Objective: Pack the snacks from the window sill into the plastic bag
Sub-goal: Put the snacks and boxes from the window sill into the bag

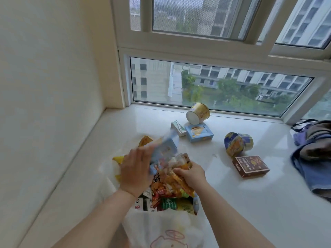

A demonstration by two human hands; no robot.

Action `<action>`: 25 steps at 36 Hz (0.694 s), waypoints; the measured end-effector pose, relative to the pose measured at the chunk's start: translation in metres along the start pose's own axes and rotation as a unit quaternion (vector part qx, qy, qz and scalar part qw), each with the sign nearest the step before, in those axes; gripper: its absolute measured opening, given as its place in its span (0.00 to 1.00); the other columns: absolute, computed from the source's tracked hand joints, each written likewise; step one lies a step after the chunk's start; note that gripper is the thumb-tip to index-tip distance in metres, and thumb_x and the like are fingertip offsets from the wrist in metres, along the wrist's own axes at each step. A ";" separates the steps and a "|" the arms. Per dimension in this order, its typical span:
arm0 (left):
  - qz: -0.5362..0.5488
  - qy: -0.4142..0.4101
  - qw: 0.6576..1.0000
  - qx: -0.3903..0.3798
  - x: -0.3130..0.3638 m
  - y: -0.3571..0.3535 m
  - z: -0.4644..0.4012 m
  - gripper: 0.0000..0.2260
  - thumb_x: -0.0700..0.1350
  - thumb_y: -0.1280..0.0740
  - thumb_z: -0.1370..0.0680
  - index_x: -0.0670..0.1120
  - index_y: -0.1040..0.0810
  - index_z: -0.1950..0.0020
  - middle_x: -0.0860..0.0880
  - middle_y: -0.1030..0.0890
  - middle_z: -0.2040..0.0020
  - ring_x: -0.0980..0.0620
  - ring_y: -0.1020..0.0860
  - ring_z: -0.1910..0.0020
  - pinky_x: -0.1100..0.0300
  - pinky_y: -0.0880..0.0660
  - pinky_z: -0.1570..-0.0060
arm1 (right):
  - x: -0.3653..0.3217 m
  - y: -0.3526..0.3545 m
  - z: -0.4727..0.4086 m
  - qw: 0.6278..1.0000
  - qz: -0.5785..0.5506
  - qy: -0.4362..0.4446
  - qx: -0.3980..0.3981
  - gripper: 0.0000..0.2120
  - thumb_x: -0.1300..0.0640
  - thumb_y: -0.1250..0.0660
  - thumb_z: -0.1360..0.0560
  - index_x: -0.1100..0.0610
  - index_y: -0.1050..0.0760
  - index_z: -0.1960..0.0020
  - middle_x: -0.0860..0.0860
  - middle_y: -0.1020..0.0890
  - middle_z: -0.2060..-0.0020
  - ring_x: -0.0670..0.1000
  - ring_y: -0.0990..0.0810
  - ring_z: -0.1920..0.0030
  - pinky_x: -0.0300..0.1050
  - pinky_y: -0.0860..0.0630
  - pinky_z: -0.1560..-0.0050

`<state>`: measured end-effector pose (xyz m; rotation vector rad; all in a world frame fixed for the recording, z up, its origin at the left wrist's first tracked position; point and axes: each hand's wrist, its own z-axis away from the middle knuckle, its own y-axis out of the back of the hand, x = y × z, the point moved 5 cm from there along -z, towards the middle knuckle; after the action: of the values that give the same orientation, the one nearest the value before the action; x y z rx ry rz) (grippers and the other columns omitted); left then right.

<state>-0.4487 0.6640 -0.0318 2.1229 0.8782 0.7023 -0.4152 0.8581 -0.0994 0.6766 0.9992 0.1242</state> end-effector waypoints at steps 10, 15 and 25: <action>-0.031 -0.031 0.983 -0.181 -0.001 -0.056 0.020 0.41 0.55 0.22 0.48 0.52 0.33 0.38 0.49 0.32 0.45 0.48 0.32 0.51 0.50 0.25 0.55 | 0.027 0.004 -0.006 0.985 0.121 -0.040 0.113 0.21 0.43 0.36 0.25 0.59 0.30 0.42 0.55 0.27 0.45 0.57 0.23 0.47 0.49 0.28 0.49; -0.031 -0.024 0.969 -0.245 -0.003 -0.063 0.015 0.41 0.57 0.25 0.43 0.54 0.40 0.34 0.48 0.37 0.35 0.43 0.34 0.38 0.48 0.38 0.38 | 0.034 -0.005 -0.013 0.990 0.130 0.010 0.051 0.25 0.41 0.48 0.21 0.57 0.34 0.33 0.55 0.32 0.39 0.57 0.27 0.40 0.50 0.30 0.41; -0.071 -0.086 0.927 -0.358 -0.009 -0.054 -0.007 0.46 0.78 0.47 0.42 0.63 0.49 0.27 0.52 0.45 0.27 0.47 0.44 0.29 0.49 0.41 0.33 | 0.032 -0.031 0.029 0.971 0.190 0.145 0.028 0.31 0.41 0.42 0.24 0.50 0.47 0.25 0.51 0.38 0.35 0.52 0.36 0.34 0.48 0.32 0.35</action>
<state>-0.4787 0.6880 -0.0719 1.4252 0.5515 0.6243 -0.3806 0.8328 -0.1305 0.9154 1.1450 0.5447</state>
